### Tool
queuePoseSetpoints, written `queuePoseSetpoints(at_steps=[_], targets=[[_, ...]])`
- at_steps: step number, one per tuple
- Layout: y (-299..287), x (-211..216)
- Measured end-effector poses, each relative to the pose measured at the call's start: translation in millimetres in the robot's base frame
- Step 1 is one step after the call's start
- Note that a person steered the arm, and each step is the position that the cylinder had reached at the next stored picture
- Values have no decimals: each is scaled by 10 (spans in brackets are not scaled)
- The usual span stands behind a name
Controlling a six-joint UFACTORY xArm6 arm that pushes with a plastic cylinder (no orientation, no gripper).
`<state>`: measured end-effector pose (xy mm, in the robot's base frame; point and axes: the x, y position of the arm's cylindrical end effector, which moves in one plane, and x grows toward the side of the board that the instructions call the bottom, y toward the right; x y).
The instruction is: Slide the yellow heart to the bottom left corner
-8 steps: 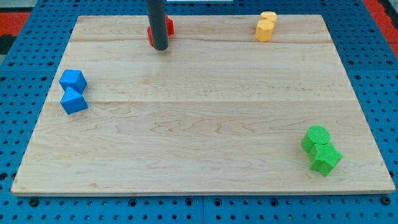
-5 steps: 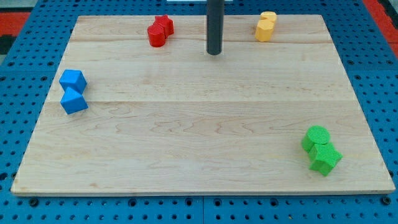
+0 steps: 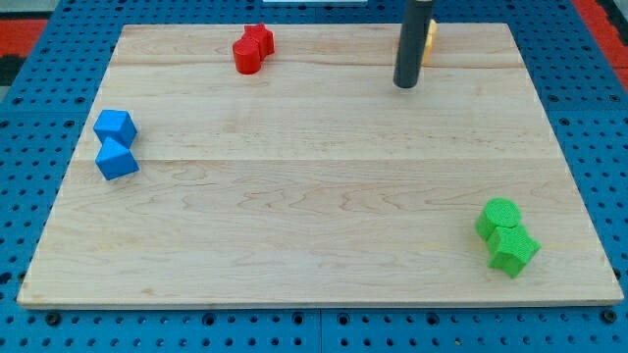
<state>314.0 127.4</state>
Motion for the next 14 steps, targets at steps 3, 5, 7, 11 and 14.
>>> queuePoseSetpoints(at_steps=[3,5,7,11,14], targets=[[1711,410],[1653,-772],[1119,-1227],[-86,-1109],[-126,-768]])
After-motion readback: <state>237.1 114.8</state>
